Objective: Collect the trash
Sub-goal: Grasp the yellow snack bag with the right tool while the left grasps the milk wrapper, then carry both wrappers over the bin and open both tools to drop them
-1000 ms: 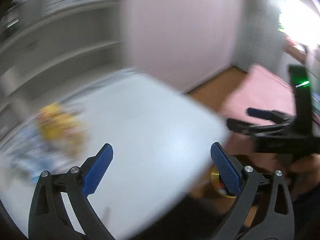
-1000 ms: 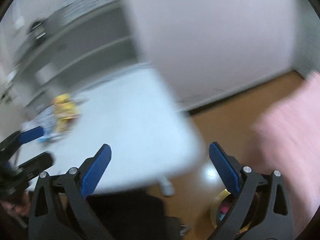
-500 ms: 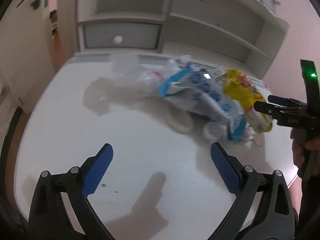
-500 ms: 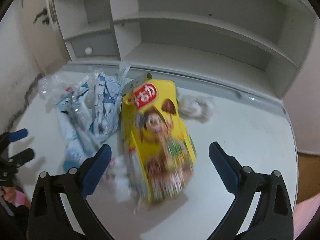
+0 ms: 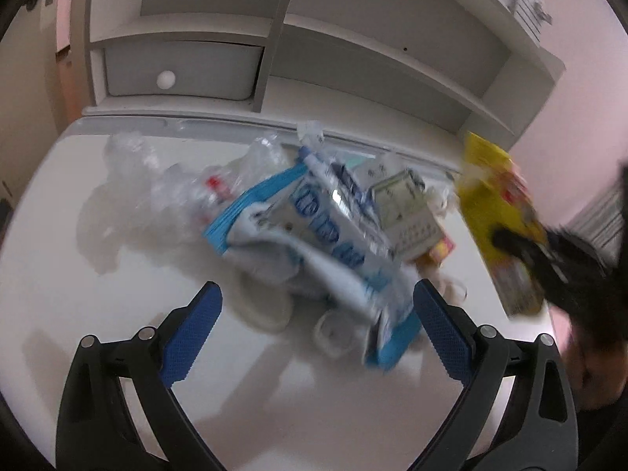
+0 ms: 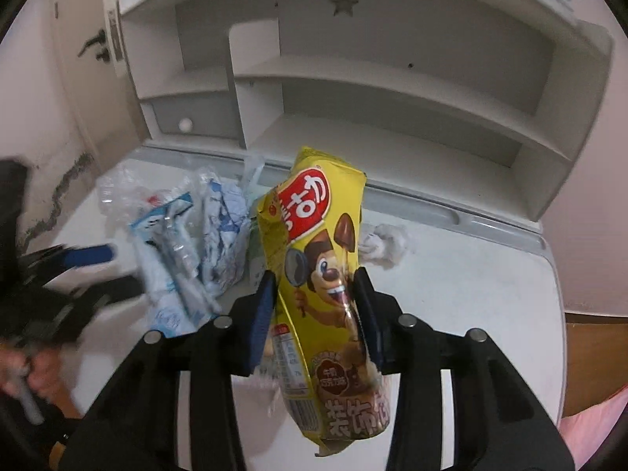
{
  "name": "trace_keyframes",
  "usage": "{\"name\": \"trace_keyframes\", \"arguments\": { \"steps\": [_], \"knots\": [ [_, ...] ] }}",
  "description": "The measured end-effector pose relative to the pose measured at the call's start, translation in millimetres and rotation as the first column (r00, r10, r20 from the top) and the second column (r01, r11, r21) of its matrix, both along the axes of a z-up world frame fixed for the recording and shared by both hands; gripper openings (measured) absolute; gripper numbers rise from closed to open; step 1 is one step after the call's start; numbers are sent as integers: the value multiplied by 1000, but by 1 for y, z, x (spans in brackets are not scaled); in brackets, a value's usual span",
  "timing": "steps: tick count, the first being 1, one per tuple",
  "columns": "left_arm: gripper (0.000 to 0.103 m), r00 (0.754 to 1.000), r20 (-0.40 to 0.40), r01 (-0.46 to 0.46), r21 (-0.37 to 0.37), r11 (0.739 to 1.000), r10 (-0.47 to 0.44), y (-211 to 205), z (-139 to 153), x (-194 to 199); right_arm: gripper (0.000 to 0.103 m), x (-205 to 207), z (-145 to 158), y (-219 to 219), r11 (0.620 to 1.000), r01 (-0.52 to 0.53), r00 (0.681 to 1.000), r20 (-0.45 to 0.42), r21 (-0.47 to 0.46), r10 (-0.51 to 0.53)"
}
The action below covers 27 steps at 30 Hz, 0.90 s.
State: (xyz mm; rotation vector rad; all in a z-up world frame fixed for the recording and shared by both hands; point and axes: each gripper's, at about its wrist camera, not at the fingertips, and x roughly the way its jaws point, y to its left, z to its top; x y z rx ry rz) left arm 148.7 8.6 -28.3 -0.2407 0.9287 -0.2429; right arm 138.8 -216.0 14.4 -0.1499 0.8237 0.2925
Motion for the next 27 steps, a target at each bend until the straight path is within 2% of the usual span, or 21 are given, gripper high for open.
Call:
{"name": "trace_keyframes", "arguments": {
  "steps": [2, 3, 4, 6, 7, 8, 9, 12, 15, 19, 23, 25, 26, 27],
  "knots": [
    [94, 1000, -20, -23, -11, 1000, 23, 0, -3, 7, 42, -19, 7, -11, 1000, -2, 1000, 12, 13, 1],
    [86, 999, -26, -36, -10, 999, 36, -1, -5, 10, 42, -26, 10, -15, 1000, 0, 1000, 16, 18, 0],
    [74, 998, -34, -55, 0, 998, 55, -2, -7, 10, 42, -37, 14, -22, 1000, 5, 1000, 23, 22, -5],
    [64, 997, -41, -63, -11, 998, 62, -4, -8, 11, 42, -50, 17, -30, 1000, 14, 999, 33, 27, -15],
    [48, 998, -41, -49, -13, 999, 49, -7, -7, 12, 42, -54, 16, -33, 999, 19, 999, 35, 31, -20],
    [37, 998, -45, -34, -7, 999, 34, -11, -8, 13, 42, -60, 16, -39, 999, 28, 999, 36, 36, -29],
    [19, 999, -49, -21, -28, 999, 20, -14, -7, 13, 42, -66, 17, -45, 999, 37, 999, 37, 40, -38],
    [2, 1000, 13, -14, -15, 1000, 15, -18, 8, 9, 42, -84, 21, -64, 995, 82, 995, 55, 55, -85],
    [1, 993, 117, 7, 16, 1000, -9, -34, 39, -11, 42, -107, 26, -93, 986, 143, 986, 73, 88, -150],
    [1, 976, 205, 72, 44, 996, -79, -62, 70, -34, 42, -137, 27, -140, 959, 246, 964, 72, 139, -257],
    [1, 942, 260, 202, 62, 977, -211, -120, 88, -62, 42, -183, 13, -204, 895, 412, 901, 69, 172, -428],
    [1, 908, 270, 312, 75, 947, -320, -168, 86, -83, 42, -204, 5, -229, 858, 480, 866, 59, 184, -497],
    [1, 885, 270, 373, 76, 925, -379, -194, 82, -94, 42, -224, -4, -253, 819, 541, 828, 48, 192, -558],
    [1, 868, 269, 413, 77, 908, -418, -211, 79, -101, 42, -235, -9, -266, 795, 575, 805, 39, 194, -592]
  ]
}}
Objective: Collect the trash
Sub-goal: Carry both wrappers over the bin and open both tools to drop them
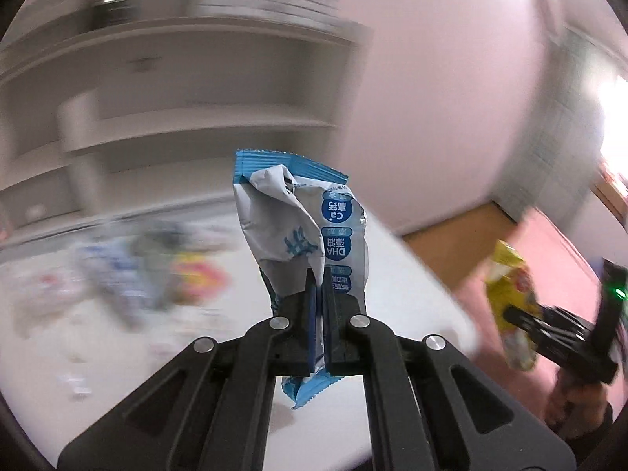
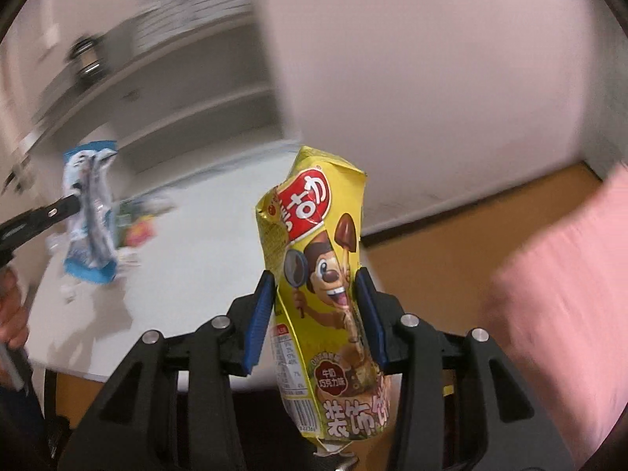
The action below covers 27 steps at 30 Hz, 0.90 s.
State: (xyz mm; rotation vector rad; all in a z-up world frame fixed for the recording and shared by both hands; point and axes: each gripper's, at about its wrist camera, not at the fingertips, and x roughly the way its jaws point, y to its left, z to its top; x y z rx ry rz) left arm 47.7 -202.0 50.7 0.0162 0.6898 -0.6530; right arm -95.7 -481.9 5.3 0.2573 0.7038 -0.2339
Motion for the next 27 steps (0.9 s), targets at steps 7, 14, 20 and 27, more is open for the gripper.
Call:
{"name": "trace_keyframes", "arguments": {
  "steps": [7, 14, 20, 27],
  "knots": [
    [1, 926, -68, 373, 2, 928, -372, -156, -46, -78, 42, -100, -59, -108, 940, 337, 938, -96, 44, -332],
    [1, 783, -180, 609, 26, 793, -596, -273, -133, -140, 42, -144, -141, -175, 853, 510, 844, -260, 115, -469],
    [2, 735, -331, 654, 114, 748, -592, -331, -242, -140, 42, -171, -204, -215, 776, 596, 776, -399, 206, -489],
    [2, 677, -446, 690, 108, 716, -585, -361, -330, -146, 43, -176, -263, -223, 735, 640, 708, -543, 224, -452]
  ]
}}
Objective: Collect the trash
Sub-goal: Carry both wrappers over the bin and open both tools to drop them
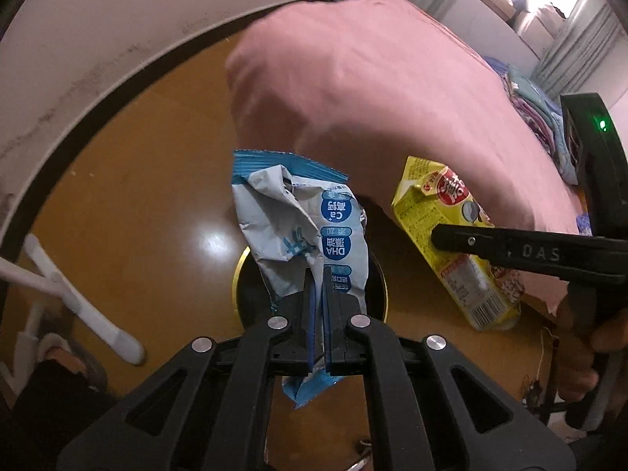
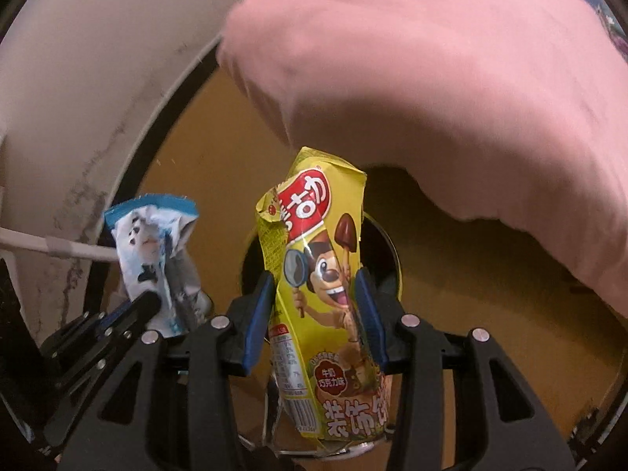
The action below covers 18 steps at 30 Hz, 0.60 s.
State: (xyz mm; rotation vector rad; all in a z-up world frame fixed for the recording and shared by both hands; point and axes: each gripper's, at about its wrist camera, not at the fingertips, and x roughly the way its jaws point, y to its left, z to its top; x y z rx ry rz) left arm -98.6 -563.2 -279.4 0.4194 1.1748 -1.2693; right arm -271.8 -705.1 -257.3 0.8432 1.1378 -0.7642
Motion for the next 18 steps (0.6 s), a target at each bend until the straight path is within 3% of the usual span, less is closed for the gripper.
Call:
{"name": "trace_keyframes", "arguments": {
  "steps": [2, 5, 8, 9, 10, 12, 18],
  "knots": [
    [2, 999, -37, 17, -6, 1000, -18, -3, -15, -2, 44, -1, -5, 0, 1000, -2, 1000, -5, 11, 2],
    [2, 999, -15, 50, 36, 998, -50, -9, -37, -13, 44, -3, -4, -1, 1000, -2, 1000, -8, 8, 2],
    [6, 998, -44, 56, 50, 997, -54, -14, -42, -11, 45, 0, -5, 2, 1000, -8, 1000, -14, 14, 8],
    [19, 998, -48, 53, 46, 998, -50, -15, -43, -12, 46, -1, -2, -3, 1000, -8, 1000, -15, 15, 8],
    [46, 998, -51, 49, 38, 998, -47, -13, -44, -12, 46, -7, -5, -3, 1000, -9, 1000, -14, 15, 9],
    [68, 999, -26, 25, 8, 1000, -25, -11, -42, -11, 46, -7, -3, -3, 1000, -7, 1000, -12, 13, 7],
    [68, 1000, -17, 17, 11, 1000, -17, -8, -39, -9, 48, -5, -3, -2, 1000, -11, 1000, -11, 8, 12]
  ]
}}
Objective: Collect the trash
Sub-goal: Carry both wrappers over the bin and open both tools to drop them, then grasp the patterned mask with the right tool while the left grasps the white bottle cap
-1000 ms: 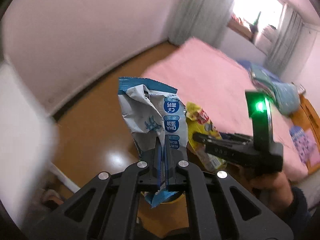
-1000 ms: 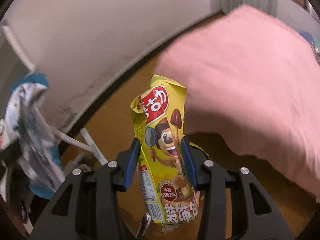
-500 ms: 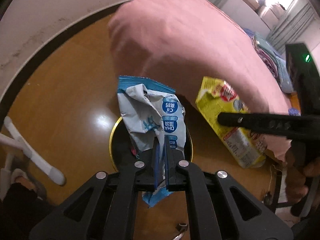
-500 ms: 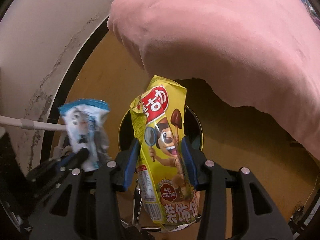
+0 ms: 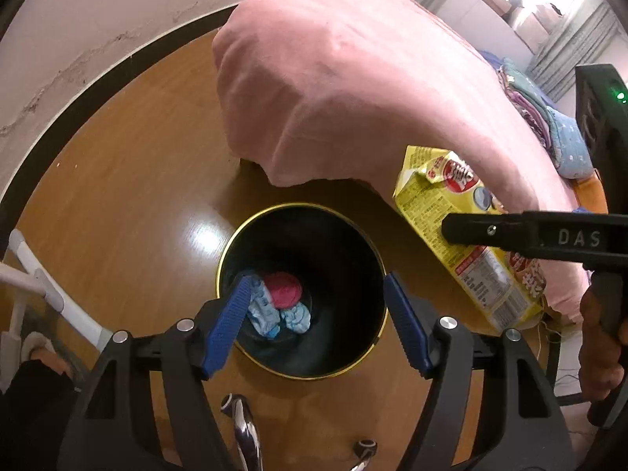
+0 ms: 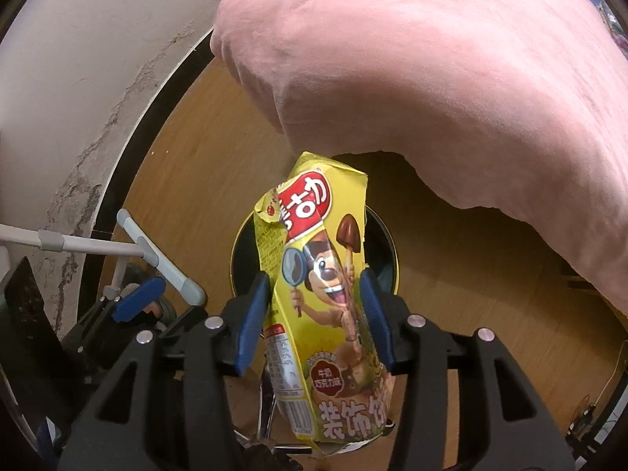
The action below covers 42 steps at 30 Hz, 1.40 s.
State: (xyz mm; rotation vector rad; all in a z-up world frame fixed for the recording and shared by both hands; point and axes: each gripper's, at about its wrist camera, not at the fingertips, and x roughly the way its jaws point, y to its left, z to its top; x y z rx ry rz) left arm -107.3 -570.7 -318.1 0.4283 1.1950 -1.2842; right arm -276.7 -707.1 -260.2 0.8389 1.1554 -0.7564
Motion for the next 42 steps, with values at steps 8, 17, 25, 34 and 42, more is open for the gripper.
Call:
{"name": "trace_keyframes", "arguments": {
  "steps": [8, 17, 25, 34, 42],
  "knots": [
    [73, 999, -15, -40, -22, 999, 39, 13, 10, 11, 70, 8, 8, 6, 999, -24, 1000, 3, -42, 24],
    [75, 997, 81, 5, -131, 991, 6, 47, 86, -2, 73, 14, 57, 16, 972, -37, 999, -3, -233, 37],
    [93, 947, 301, -23, -288, 957, 113, 152, 255, 12, 85, 45, 176, 86, 873, -94, 973, 140, -479, 182],
    [95, 684, 510, -447, -272, 852, 522, 380, 334, 126, 87, 206, 254, 273, 705, -530, 651, 306, -471, 694],
    [95, 396, 404, -832, -222, 508, 825, 576, 303, 189, 87, 350, 235, 450, 441, -809, 371, 245, -389, 896]
  ]
}}
